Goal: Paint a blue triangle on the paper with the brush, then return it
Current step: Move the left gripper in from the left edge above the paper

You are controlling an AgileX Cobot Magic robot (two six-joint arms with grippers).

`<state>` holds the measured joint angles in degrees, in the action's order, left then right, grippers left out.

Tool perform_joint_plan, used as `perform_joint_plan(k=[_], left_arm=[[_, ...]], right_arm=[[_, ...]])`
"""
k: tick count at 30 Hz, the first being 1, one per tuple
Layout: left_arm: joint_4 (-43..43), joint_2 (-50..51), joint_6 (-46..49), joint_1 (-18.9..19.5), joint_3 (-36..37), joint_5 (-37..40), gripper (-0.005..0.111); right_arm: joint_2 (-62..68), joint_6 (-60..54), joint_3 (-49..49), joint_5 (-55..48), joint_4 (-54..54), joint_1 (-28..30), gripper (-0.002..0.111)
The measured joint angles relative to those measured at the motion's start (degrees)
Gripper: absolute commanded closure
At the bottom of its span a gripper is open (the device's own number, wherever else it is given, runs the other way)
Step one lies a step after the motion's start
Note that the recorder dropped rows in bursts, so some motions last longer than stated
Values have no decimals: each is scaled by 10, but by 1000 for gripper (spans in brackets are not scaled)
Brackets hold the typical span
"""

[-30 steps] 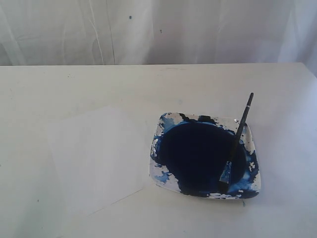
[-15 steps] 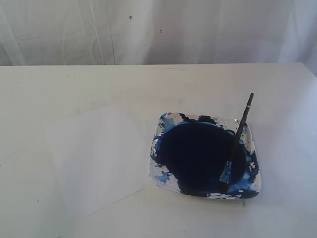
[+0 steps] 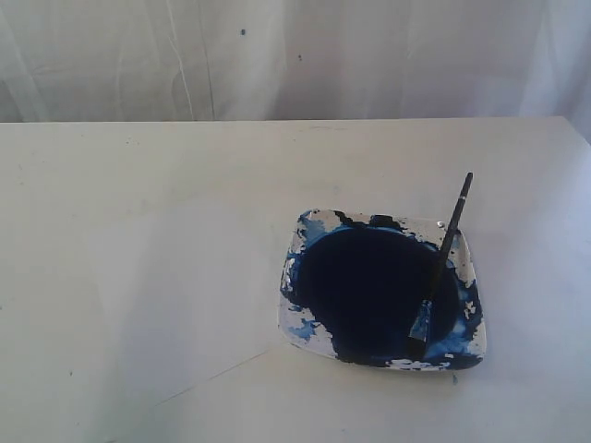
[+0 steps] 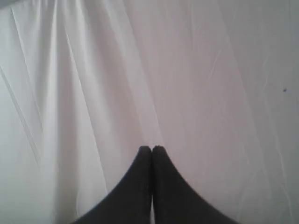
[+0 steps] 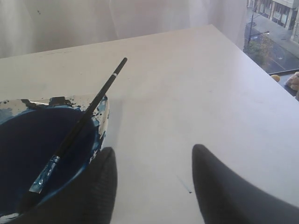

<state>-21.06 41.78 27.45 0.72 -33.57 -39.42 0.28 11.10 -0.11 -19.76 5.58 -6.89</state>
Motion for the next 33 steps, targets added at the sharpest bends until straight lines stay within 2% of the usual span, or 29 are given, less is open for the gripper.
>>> perform_joint_plan(k=[3,5,7,8,9,10,11,12,13,15,19,24,27,33], left_arm=[[-15,120,-101,0,-41,-6,107],[13,187,-222,0,-76,57,107],[136,247,-361,0,-117,156,107],[252,278,-464,0,-143,194,107],[388,314,-634,0,-163,218,107],[494,330,-725,3,-174,216,107],[657,363,-888,14,-188,166,107],[736,387,-987,27,-199,115,107],[855,426,-1095,45,-227,11,107],[993,498,-1244,71,-274,-123,107],[1084,581,-1339,88,-301,-208,107],[1112,644,-1360,91,-302,-263,107],[1116,669,-1361,90,-303,-261,107],[1140,696,-1362,90,-303,-186,107]], right_arm=[[0,1,0,0,0,0,61],[0,1,0,0,0,0,61],[0,1,0,0,0,0,61],[0,1,0,0,0,0,61],[0,1,0,0,0,0,61],[0,1,0,0,0,0,61],[0,1,0,0,0,0,61],[0,1,0,0,0,0,61],[0,1,0,0,0,0,61],[0,1,0,0,0,0,61],[0,1,0,0,0,0,61],[0,1,0,0,0,0,61],[0,1,0,0,0,0,61],[0,1,0,0,0,0,61]])
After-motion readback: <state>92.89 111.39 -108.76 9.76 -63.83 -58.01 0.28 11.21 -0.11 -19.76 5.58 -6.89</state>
